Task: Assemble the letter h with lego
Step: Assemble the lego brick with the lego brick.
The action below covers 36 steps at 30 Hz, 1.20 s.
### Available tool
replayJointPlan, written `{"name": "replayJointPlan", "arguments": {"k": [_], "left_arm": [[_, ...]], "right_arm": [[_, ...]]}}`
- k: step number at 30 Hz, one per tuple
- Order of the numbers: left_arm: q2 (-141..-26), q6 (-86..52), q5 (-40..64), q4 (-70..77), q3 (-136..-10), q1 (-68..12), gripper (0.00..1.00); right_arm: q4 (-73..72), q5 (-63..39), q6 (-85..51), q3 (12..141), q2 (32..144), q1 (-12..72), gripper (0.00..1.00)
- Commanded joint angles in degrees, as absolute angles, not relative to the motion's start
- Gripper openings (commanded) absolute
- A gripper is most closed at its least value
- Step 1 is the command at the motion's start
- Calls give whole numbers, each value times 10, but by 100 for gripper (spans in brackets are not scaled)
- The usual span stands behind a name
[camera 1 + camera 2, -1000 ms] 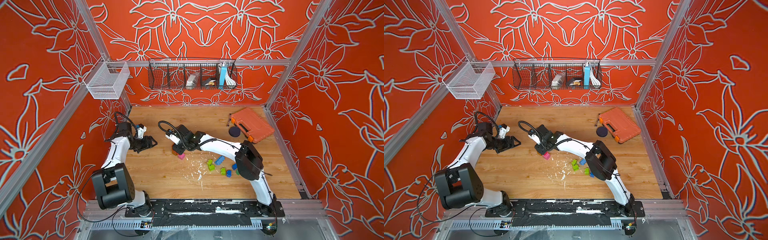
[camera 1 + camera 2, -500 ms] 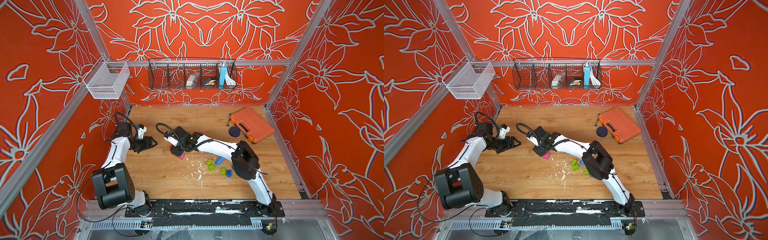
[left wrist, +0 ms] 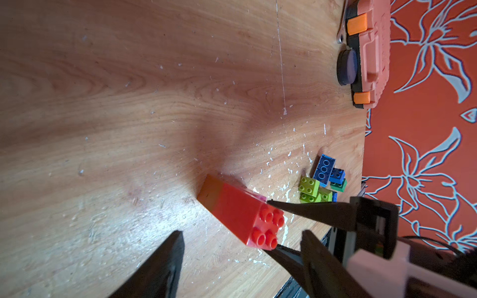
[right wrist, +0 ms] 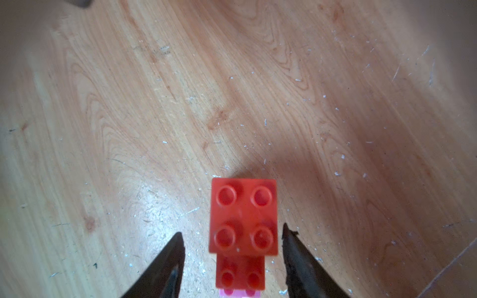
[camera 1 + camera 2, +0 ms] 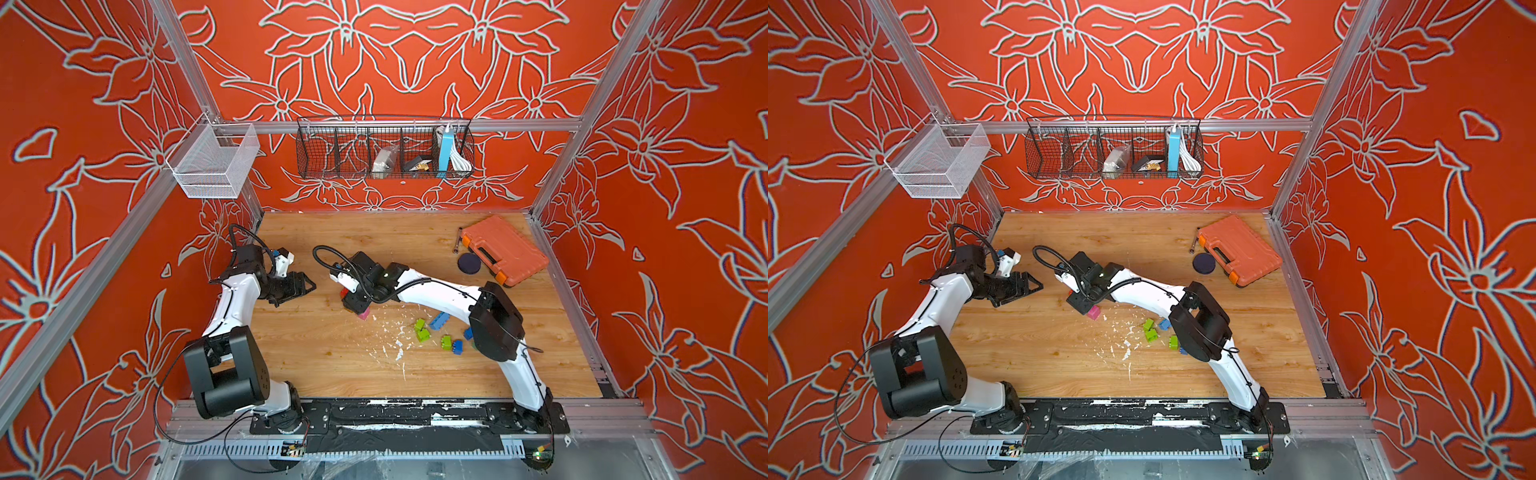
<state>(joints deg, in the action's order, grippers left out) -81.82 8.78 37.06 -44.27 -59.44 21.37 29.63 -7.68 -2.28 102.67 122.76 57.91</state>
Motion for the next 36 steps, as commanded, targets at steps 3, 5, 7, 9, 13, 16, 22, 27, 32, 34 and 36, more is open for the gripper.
{"name": "replayJointPlan", "arguments": {"k": [3, 5, 7, 9, 13, 16, 22, 27, 32, 34, 36], "left_arm": [[-831, 69, 415, -443, -608, 190, 72], [-842, 64, 413, -445, -615, 171, 72], [-857, 53, 421, -444, -626, 156, 72], [-871, 40, 430, -443, -637, 147, 72], [-902, 26, 446, -445, -663, 125, 73], [-918, 23, 442, -443, -675, 106, 73], [-935, 22, 439, -436, -669, 95, 72], [-943, 33, 430, -431, -651, 86, 71], [-955, 43, 422, -433, -649, 81, 70], [-959, 45, 422, -434, -649, 79, 69], [-960, 46, 423, -434, -649, 78, 69]], "right_arm": [[303, -83, -28, 999, 1198, 579, 59], [301, -85, -30, 994, 1199, 577, 57], [299, -91, -32, 988, 1198, 577, 55], [296, -95, -34, 984, 1198, 577, 54], [290, -95, -35, 976, 1199, 575, 50], [287, -98, -36, 973, 1200, 573, 45], [284, -101, -37, 972, 1206, 572, 42], [287, -98, -34, 975, 1211, 572, 43], [289, -94, -32, 976, 1217, 572, 49], [290, -93, -31, 977, 1219, 572, 49], [291, -92, -30, 979, 1220, 572, 48]]}}
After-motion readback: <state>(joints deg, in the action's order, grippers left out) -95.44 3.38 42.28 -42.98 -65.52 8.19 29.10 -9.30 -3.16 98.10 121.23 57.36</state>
